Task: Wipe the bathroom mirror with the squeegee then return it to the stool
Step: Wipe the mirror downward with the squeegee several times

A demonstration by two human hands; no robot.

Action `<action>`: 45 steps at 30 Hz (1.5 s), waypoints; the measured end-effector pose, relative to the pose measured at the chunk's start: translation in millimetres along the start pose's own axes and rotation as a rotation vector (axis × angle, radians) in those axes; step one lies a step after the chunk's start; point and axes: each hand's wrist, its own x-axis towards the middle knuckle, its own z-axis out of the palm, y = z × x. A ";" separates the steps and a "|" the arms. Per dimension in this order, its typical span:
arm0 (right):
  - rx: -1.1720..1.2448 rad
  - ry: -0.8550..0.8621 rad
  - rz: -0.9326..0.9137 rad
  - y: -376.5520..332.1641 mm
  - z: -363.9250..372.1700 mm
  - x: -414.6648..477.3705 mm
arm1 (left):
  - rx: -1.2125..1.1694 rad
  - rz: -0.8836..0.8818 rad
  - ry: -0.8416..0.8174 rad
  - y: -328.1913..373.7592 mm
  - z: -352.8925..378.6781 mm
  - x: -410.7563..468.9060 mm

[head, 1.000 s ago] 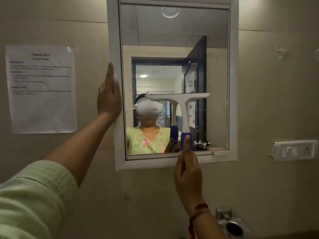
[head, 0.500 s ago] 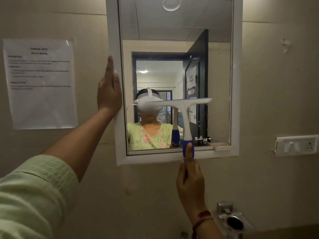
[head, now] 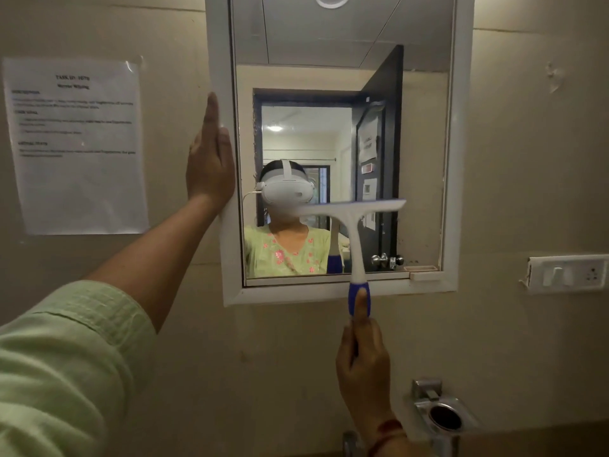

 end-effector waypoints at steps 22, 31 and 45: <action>0.047 0.062 0.026 6.9 -7.3 12.5 | 0.046 -0.026 -0.022 1.7 -0.9 0.1; 0.036 -0.016 0.103 3.4 -11.8 -37.6 | 0.060 -0.021 -0.024 2.8 -1.0 0.1; 0.066 -0.008 0.164 -7.2 -16.2 -55.7 | 0.065 -0.016 -0.014 5.2 -1.9 -2.2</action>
